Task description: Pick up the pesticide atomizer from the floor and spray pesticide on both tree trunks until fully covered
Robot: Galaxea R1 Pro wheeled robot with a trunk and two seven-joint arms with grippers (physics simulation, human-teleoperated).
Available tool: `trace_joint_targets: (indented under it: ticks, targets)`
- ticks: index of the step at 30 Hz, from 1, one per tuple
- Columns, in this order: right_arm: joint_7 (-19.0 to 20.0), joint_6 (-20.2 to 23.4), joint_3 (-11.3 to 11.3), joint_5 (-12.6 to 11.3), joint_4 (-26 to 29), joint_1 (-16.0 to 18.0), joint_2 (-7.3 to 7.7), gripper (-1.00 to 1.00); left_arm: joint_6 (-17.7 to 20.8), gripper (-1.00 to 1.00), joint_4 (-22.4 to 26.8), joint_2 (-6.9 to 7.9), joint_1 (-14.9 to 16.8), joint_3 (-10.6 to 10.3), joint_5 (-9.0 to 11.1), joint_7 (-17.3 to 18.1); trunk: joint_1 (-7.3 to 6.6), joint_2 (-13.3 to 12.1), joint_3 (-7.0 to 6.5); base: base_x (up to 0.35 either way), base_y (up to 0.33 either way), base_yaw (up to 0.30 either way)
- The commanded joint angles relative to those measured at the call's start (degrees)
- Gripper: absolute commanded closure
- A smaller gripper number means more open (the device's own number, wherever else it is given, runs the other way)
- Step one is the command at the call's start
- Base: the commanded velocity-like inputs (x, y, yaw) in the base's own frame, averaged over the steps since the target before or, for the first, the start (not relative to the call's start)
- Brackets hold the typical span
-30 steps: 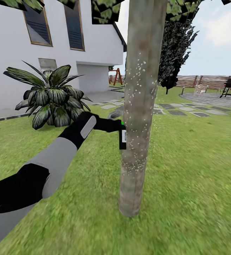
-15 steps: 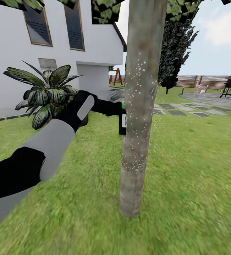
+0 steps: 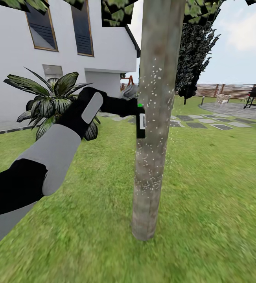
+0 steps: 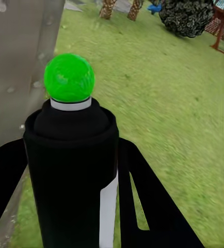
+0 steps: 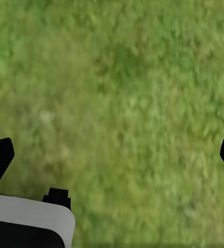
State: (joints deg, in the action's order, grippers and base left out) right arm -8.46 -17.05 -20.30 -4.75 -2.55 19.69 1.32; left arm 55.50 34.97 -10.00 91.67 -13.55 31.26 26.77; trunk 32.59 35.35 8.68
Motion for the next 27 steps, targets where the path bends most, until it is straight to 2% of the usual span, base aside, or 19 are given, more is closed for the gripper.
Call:
trace_joint_targets:
  ticks: [1, 9, 10, 12, 14, 19, 22, 26, 27]
  targets:
    - [0.01, 0.0, 0.0, -0.01, 0.0, 0.0, 0.0, -1.0, 0.15, 1.0, 0.6, 0.0, 0.0, -0.03, 0.08, 0.13, 0.0, 0.0, 0.0, 0.0, 0.0, 0.0]
    - [0.02, 0.0, 0.0, -0.02, 0.0, -0.02, 0.0, -1.0, 0.29, 1.0, 0.34, 0.0, 0.0, -0.65, 0.21, 0.64, 0.0, 0.0, 0.0, 0.0, 0.0, 0.0]
    - [0.02, 0.01, 0.0, -0.04, 0.0, -0.01, 0.0, -1.0, 0.3, 1.0, 0.07, 0.0, 0.0, -1.41, 0.21, 0.65, 0.0, 0.0, 0.0, 0.0, 0.0, 0.0]
    - [0.0, 0.02, 0.0, -0.02, 0.0, -0.02, 0.0, -1.0, 0.19, 1.0, -3.47, 0.0, 0.0, -5.87, 0.21, 0.65, 0.0, 0.0, 0.0, 0.0, 0.0, 0.0]
    - [0.01, 0.01, 0.0, -0.02, 0.0, 0.0, 0.0, -1.0, 0.04, 1.0, -6.57, 0.0, 0.0, -7.11, 0.21, 0.65, 0.0, 0.0, 0.0, 0.0, 0.0, 0.0]
    - [0.02, 0.0, 0.0, -0.01, 0.0, -0.01, 0.0, -1.0, -0.47, 1.0, -11.36, 0.0, -0.07, -7.68, 0.14, 0.67, 0.0, 0.0, 0.0, 0.0, 0.0, 0.0]
    - [0.02, 0.0, 0.0, -0.03, 0.0, 0.0, 0.04, -1.0, -3.18, 1.0, -14.27, 0.0, -0.08, -7.65, 0.06, 0.61, 0.0, 0.0, 0.0, 0.0, 0.0, 0.0]
    - [0.02, 0.0, 0.01, 0.0, 0.0, 0.0, 0.06, -1.0, -4.1, 1.0, -16.07, 0.0, -0.09, -7.62, -0.02, 0.51, 0.0, 0.0, 0.0, 0.0, 0.0, 0.0]
    - [0.02, 0.01, 0.03, 0.0, 0.0, -0.01, 0.06, -1.0, -5.56, 1.0, -17.38, 0.0, -0.09, -7.62, -0.04, 0.45, 0.0, 0.0, 0.0, 0.0, 0.0, 0.0]
